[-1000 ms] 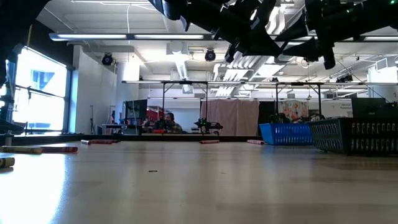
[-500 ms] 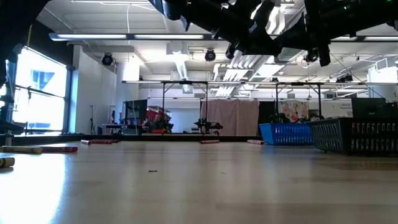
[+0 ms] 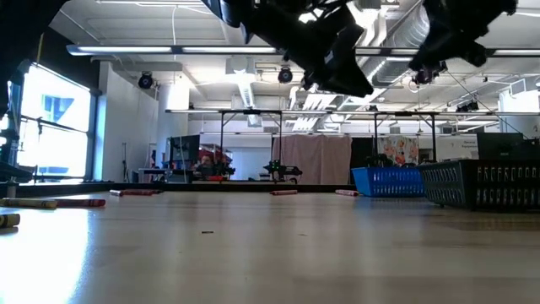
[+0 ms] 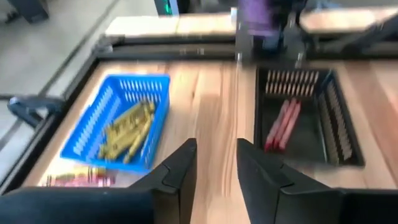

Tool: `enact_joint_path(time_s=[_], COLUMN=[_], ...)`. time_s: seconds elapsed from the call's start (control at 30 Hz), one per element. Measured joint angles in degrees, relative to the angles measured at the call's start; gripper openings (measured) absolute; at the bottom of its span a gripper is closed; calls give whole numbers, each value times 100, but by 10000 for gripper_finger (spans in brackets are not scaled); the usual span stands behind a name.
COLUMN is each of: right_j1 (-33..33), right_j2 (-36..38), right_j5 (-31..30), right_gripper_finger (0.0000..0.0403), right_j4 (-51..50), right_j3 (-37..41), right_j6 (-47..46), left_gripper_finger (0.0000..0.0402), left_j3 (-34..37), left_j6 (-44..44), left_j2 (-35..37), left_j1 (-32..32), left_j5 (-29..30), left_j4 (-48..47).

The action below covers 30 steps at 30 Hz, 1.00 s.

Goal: Sort crayons
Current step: Put the violet crayon into the orange bin

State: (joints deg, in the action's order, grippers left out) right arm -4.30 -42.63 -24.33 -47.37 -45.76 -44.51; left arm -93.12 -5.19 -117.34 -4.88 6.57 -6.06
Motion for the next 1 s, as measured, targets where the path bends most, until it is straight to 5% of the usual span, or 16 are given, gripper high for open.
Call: enact_joint_path(time_s=[0.2, 0.33, 0.8, 1.0], right_j1=[-742, -1617, -3501, -3739], right_j2=[-458, -1008, -2191, -2483], right_j5=[2807, 3832, 4071, 3646], right_gripper_finger=[16, 16, 11, 31], right_j4=[546, 1595, 4124, 4001], right_j3=[773, 1366, 1591, 1591], right_j6=[-1201, -1554, -2142, -2420], left_gripper_finger=[105, 102, 102, 102], left_j3=[2, 2, 2, 2], left_j6=[196, 197, 191, 71], left_j2=[0, 0, 0, 0], left_j1=[-121, -209, -461, -459], left_j5=[322, 711, 960, 957], left_j4=[-825, -1271, -1766, -1834])
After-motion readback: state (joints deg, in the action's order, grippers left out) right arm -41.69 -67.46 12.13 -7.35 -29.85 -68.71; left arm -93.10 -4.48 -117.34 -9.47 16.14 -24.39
